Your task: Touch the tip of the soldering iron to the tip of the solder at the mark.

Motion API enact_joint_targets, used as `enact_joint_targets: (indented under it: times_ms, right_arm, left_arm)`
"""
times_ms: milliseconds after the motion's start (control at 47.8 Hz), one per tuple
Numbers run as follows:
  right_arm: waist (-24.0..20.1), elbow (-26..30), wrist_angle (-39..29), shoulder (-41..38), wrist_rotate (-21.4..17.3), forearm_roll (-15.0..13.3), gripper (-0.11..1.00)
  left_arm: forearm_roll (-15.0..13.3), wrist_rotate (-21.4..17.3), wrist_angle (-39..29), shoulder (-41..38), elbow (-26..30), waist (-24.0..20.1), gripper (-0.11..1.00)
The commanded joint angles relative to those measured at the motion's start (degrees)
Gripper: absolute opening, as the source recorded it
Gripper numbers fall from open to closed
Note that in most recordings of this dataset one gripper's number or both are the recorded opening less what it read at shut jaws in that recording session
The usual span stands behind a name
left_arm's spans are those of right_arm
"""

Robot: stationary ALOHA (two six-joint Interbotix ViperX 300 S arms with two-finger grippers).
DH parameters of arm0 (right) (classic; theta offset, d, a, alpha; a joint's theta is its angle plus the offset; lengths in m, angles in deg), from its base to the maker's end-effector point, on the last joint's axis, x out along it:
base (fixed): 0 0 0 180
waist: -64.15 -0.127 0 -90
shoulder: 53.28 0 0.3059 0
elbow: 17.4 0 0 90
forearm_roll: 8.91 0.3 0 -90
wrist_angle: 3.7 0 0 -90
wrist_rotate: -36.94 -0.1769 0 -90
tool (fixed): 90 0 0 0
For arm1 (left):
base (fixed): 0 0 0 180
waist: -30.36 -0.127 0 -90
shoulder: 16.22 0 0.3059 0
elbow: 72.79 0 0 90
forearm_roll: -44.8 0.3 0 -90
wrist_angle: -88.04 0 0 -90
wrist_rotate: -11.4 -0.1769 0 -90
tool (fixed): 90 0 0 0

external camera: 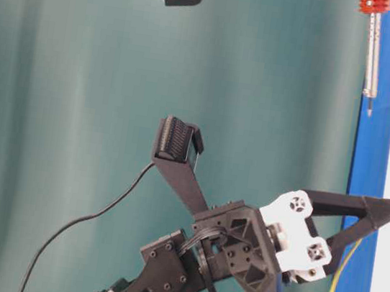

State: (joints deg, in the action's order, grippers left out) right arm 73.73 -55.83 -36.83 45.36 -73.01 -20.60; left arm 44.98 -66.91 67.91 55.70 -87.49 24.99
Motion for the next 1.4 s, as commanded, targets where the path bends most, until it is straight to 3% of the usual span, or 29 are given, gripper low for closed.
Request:
enact_joint_targets:
  times_ms: [0,419,733,1382]
  right_arm:
    - [0.1,1.1,0.4,-0.6,-0.1,-0.2,0.06]
    - [-2.2,2.4,3.4,-5.8,0.0,-0.2,0.06]
    - [-1.4,2.6,3.3,-8.1,-0.2,-0.1,0.06]
    - [-1.4,3.4,2.1,-8.3,0.3,-0.2,0.06]
  left_arm:
    - [0.1,0.1,0.2,0.9,0.6,0.1,0.03]
    - [0.1,0.2,0.1,0.9,0.5,0.4,0.03]
    - [0.1,0.4,0.0,1.0,0.4,0.5,0.03]
    - [0.1,0.1,-0.4,0.7,1.1,0.5,0.03]
